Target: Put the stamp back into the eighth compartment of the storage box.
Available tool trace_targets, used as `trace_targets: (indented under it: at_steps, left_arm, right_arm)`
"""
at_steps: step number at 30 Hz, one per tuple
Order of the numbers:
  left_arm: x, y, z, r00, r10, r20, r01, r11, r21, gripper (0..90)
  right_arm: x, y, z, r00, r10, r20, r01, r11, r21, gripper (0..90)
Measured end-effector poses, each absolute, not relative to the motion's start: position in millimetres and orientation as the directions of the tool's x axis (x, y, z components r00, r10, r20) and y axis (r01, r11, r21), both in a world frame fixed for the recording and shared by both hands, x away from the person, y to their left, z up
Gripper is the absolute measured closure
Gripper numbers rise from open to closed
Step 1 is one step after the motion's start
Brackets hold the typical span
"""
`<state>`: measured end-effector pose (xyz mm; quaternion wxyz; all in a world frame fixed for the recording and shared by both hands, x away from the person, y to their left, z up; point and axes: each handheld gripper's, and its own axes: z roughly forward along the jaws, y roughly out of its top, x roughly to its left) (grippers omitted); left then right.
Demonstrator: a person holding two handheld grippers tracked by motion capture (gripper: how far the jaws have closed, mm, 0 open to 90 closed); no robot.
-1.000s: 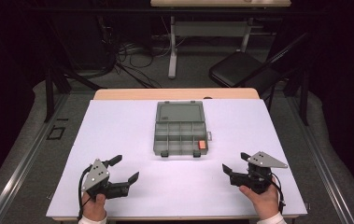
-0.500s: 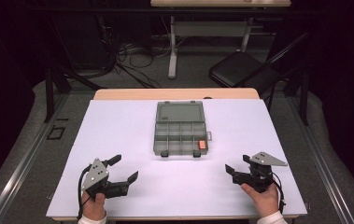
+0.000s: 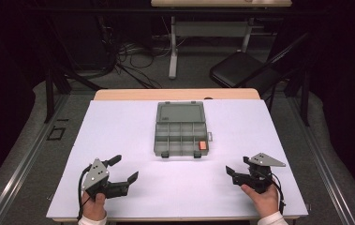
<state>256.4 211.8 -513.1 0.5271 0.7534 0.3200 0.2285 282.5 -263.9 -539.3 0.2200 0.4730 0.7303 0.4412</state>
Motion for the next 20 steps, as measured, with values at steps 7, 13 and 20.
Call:
trace_targets:
  at_steps: [7, 13, 20]
  left_arm:
    - [256.3, 211.9, -512.9, 0.690, 0.723, 0.008, 0.240, -0.239, 0.941, 16.0]
    - [256.8, 212.9, -512.8, 0.689, 0.725, 0.009, 0.238, -0.238, 0.941, 16.1]
    - [258.1, 216.1, -512.3, 0.680, 0.733, 0.004, 0.246, -0.233, 0.941, 16.0]
  right_arm:
    - [282.5, -262.5, -540.3, -0.460, 0.883, 0.092, 0.499, 0.172, 0.850, 18.0]
    - [282.8, -261.1, -540.7, -0.465, 0.881, 0.088, 0.503, 0.181, 0.845, 18.0]
    - [284.2, -262.7, -542.6, -0.455, 0.886, 0.089, 0.516, 0.181, 0.837, 16.3]
